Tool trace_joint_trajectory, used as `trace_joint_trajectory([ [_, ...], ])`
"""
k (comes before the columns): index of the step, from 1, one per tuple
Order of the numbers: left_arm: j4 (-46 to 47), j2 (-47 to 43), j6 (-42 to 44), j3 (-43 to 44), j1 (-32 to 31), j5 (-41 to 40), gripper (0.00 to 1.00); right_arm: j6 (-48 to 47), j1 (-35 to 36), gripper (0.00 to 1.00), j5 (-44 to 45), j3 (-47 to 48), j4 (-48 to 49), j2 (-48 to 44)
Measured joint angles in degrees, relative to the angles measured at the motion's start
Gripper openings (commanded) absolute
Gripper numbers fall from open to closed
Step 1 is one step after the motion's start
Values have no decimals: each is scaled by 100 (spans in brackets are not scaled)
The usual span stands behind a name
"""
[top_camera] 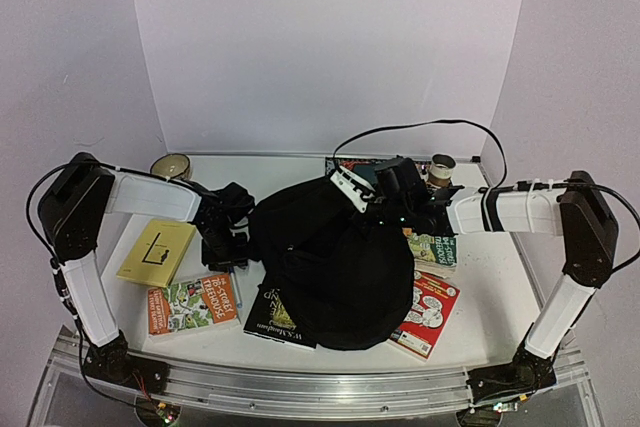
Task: Pack the student bag
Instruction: Pick up the pen at the center of the board.
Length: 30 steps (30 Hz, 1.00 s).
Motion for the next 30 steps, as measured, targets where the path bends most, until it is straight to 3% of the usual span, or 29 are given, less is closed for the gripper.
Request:
trace_joint_trajectory([
  [9, -486, 261, 100, 336, 80, 4, 6, 20, 0, 0, 2, 2, -44, 2],
  [12, -492, 266, 99, 391, 88, 61, 0, 20, 0, 0, 3, 3, -53, 1],
  [22, -294, 197, 145, 757, 44, 78, 0, 20, 0, 0, 34, 9, -79, 2],
  [30, -255, -554, 452, 1238, -342, -478, 0, 152, 2, 0, 147, 245, -378, 27],
])
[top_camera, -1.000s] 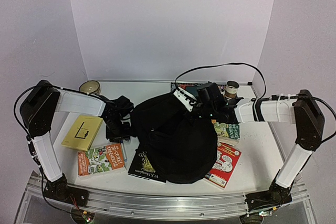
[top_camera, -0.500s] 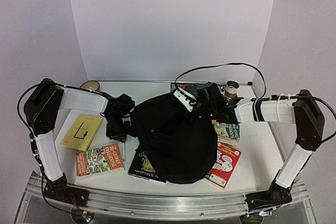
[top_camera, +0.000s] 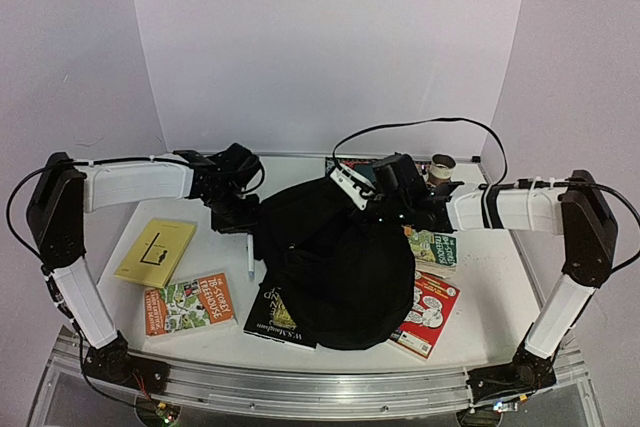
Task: Pack the student bag
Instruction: Pick up the pen at the center of the board, then place the pen in the upper front pocket of the bag.
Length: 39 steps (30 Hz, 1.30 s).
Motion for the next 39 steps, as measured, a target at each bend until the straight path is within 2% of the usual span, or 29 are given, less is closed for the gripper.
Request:
trace_joint_trajectory([
  [8, 749, -735, 650, 126, -1092, -708, 0, 274, 0, 0, 4, 303, -382, 106],
  [19, 3421, -2113, 2374, -1546, -1863, -870, 0, 645, -2, 0, -104, 560, -736, 188],
  [24, 4296, -2051, 3573, -1716, -1997, -360, 0, 780, -2, 0, -216, 636, -822, 203],
  [30, 5116, -1859, 5162, -1767, -1997, 640, 0, 907, -2, 0, -336, 723, -888, 258],
  [39, 5481, -1310, 7131, -1783, -2001, 1514, 0, 962, -7, 0, -432, 752, -955, 259],
])
